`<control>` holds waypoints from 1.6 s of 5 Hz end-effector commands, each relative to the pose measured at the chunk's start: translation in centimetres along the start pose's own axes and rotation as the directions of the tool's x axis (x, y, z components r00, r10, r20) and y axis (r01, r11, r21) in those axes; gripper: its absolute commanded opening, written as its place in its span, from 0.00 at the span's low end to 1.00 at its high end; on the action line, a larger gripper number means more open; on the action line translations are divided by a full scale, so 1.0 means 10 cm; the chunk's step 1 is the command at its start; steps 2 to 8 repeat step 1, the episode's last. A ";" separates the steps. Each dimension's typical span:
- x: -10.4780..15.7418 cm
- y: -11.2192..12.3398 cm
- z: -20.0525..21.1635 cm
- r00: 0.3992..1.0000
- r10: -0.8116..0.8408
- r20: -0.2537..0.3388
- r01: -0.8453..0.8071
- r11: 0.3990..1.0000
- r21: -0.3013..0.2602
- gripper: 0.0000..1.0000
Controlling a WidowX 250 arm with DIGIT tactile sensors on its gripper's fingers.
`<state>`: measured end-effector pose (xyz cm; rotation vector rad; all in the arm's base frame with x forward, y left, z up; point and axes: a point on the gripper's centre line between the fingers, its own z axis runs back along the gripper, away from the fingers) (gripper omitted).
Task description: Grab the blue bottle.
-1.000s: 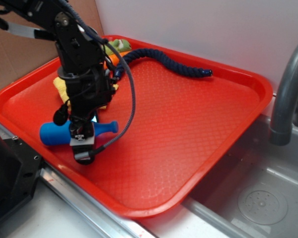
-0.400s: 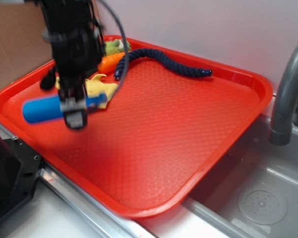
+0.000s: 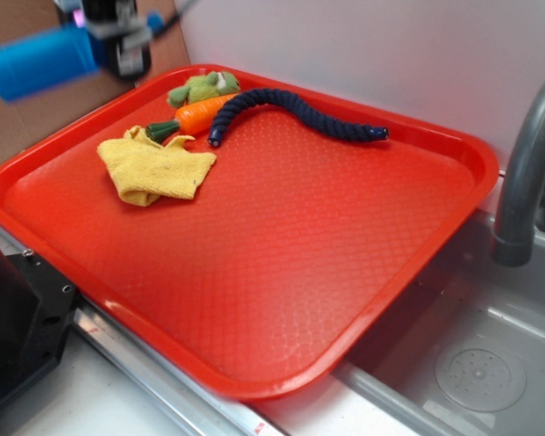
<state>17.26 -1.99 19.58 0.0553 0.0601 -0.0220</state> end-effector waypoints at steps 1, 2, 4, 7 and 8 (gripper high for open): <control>-0.30 0.06 0.25 0.935 0.353 0.033 -0.351 0.935 -0.050 0.00; -0.30 0.06 0.25 0.935 0.353 0.033 -0.351 0.935 -0.050 0.00; -0.30 0.06 0.25 0.935 0.353 0.033 -0.351 0.935 -0.050 0.00; -0.30 0.06 0.25 0.935 0.353 0.033 -0.351 0.935 -0.050 0.00; -0.30 0.06 0.25 0.935 0.353 0.033 -0.351 0.935 -0.050 0.00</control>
